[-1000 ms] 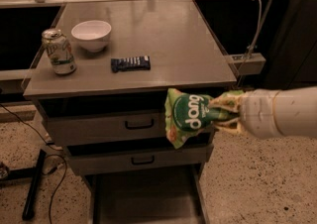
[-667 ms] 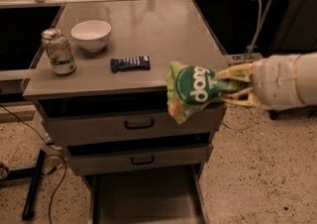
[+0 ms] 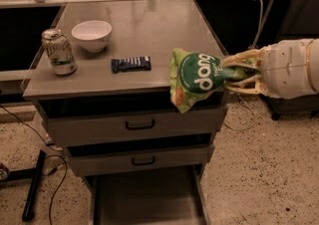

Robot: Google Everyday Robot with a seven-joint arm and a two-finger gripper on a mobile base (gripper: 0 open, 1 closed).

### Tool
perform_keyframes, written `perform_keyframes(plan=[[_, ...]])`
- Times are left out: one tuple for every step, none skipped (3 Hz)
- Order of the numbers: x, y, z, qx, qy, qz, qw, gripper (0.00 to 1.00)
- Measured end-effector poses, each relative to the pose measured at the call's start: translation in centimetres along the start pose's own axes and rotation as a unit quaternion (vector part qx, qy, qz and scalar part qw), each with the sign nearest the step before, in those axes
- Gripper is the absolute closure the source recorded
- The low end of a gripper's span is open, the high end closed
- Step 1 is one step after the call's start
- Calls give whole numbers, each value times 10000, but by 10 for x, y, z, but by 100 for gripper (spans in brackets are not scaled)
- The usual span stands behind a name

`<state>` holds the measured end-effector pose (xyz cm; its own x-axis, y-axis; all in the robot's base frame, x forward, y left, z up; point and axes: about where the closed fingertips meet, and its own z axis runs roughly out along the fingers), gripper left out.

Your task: Pick green rice chip bag from bottom drawer and place on counter

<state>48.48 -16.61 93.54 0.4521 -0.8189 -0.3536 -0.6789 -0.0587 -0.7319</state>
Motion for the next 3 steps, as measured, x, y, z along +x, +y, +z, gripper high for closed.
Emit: perform_keyframes(plan=[[5,-11,12,-30,-58,-5,10000,100],[20,-44,39,44,-409,86,9991,100],[40,-83,72,275,-751,481,9956,100]])
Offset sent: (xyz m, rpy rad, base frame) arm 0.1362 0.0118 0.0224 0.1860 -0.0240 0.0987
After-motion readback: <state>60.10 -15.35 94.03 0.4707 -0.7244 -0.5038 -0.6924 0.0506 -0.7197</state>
